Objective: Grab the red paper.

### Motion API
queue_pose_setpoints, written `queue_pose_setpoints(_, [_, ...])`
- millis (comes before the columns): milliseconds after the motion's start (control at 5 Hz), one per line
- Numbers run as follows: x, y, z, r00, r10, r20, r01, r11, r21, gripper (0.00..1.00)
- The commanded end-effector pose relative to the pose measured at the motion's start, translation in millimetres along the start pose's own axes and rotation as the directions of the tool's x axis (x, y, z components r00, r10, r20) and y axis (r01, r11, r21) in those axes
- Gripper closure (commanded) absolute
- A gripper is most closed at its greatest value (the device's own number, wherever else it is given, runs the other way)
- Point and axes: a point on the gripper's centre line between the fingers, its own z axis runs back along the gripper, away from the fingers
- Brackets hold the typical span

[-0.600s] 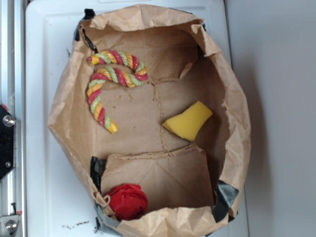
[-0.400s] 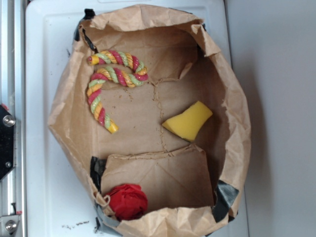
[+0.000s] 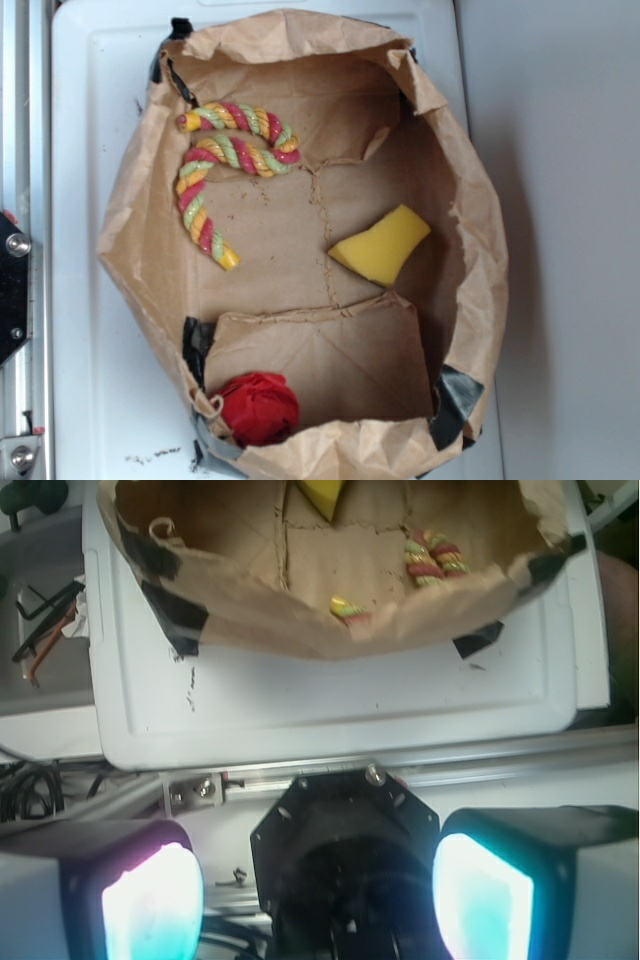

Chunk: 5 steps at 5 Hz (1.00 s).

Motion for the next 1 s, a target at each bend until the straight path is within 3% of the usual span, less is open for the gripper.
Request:
queue_pose_setpoints(0, [38.8,9.2,5.7,0.992,0.105,0.073,-0.105,0.994,0.006,0.00])
queue_pose_setpoints(200, [65.3,13.1,-1.9,0.987,0.141,0.079,-0.143,0.989,0.020,0.00])
queue_pose_setpoints(800, [128.5,18.2,-36.1,0.961,0.270,0.065,-0.267,0.962,-0.051,0.00])
